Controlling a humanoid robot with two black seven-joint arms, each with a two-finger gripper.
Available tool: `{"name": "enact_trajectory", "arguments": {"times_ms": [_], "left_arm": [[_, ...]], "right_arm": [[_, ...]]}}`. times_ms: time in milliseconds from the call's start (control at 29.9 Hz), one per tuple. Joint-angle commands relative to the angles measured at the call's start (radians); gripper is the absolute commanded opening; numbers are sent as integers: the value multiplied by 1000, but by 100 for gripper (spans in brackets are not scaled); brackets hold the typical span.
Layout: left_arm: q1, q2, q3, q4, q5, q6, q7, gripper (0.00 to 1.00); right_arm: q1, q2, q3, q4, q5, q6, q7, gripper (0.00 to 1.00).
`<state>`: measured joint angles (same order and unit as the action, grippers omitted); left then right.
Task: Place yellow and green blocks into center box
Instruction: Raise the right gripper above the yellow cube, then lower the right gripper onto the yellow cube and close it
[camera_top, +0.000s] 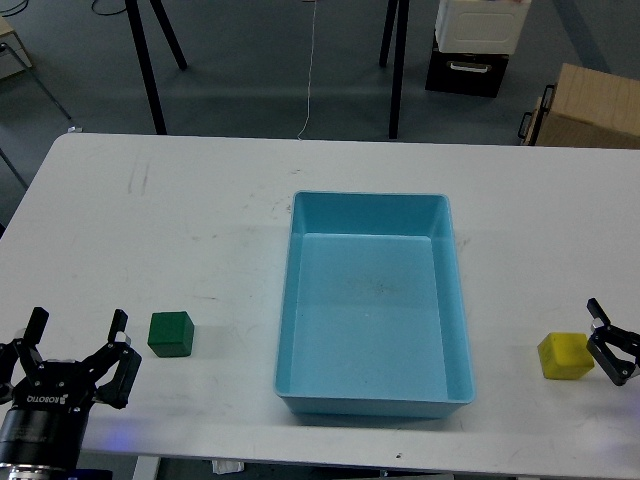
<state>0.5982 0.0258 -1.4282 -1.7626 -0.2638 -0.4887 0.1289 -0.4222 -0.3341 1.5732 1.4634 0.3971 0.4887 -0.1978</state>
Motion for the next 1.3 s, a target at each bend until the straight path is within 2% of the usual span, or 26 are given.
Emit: {"name": "enact_trajectory", "arguments": {"times_ms": [0, 167, 234, 334, 468, 601, 701, 835, 1069, 1169, 1269], "left_arm": [[0, -1, 0, 0, 2, 0, 0, 100], [2, -1, 0, 0, 34, 0, -2, 100], [0, -1, -1, 0, 41, 0, -2, 100], [-5, -1, -1, 0, 41, 0, -6, 100], [-34, -7, -1, 0, 40, 0, -8, 100], [-69, -12, -1, 0, 40, 0, -9, 100], [-81, -15, -1, 0, 40, 0, -9, 100], [-95, -15, 0, 2, 40, 0, -9, 100], [-112, -15, 0, 5, 40, 0, -9, 100], [-124, -15, 0, 8, 41, 0, -9, 100], [-127, -15, 0, 8, 41, 0, -9, 100]], "right_arm": [[3, -3, 7, 9, -1, 0, -2, 100], [-1, -23, 11, 24, -6, 0, -12, 100], [3, -68, 16, 41, -7, 0, -14, 100], [49, -199, 16, 77, -36, 0, -18, 100], [186, -385, -7, 86, -222, 0, -40, 100], [342, -541, -125, 74, -362, 0, -63, 100], [518, -643, -293, 63, -437, 0, -90, 100], [802, -704, -545, 9, -546, 0, -149, 100], [1372, -707, -1146, -71, -777, 0, -255, 100], [1577, -703, -1402, -63, -888, 0, -261, 100], [1675, -697, -1553, -55, -974, 0, -261, 100]]}}
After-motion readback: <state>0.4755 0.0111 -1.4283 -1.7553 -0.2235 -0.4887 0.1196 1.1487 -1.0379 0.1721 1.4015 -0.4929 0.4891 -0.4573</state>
